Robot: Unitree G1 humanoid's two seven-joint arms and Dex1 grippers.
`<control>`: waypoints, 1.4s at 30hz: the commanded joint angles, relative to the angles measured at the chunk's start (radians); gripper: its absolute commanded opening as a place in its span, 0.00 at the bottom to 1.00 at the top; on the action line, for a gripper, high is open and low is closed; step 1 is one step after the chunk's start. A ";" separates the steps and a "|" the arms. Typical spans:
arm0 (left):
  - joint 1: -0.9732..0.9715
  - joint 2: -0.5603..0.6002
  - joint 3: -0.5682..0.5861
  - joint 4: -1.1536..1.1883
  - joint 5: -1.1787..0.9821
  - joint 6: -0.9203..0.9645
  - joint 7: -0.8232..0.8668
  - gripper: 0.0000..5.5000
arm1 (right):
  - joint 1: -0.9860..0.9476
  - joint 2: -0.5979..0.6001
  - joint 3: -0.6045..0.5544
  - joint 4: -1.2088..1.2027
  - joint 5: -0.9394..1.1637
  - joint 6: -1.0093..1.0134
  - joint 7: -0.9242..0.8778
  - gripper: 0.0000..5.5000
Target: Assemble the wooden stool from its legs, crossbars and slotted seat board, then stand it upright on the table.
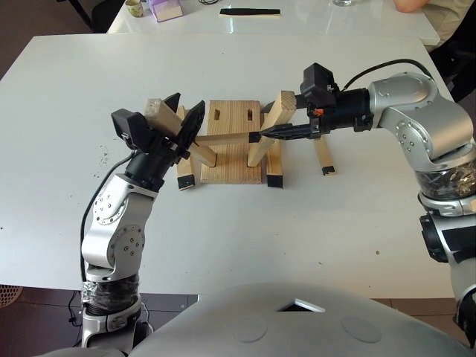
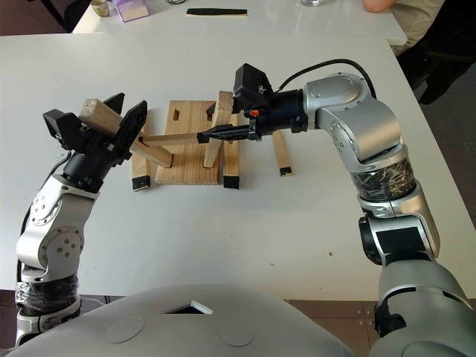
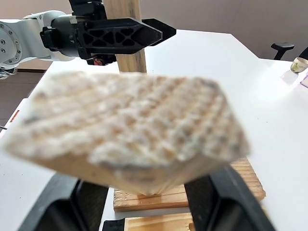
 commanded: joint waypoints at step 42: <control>0.026 0.028 -0.368 -0.149 0.197 0.322 0.438 0.14 | -0.056 0.054 0.041 0.010 -0.063 0.044 -0.059 0.37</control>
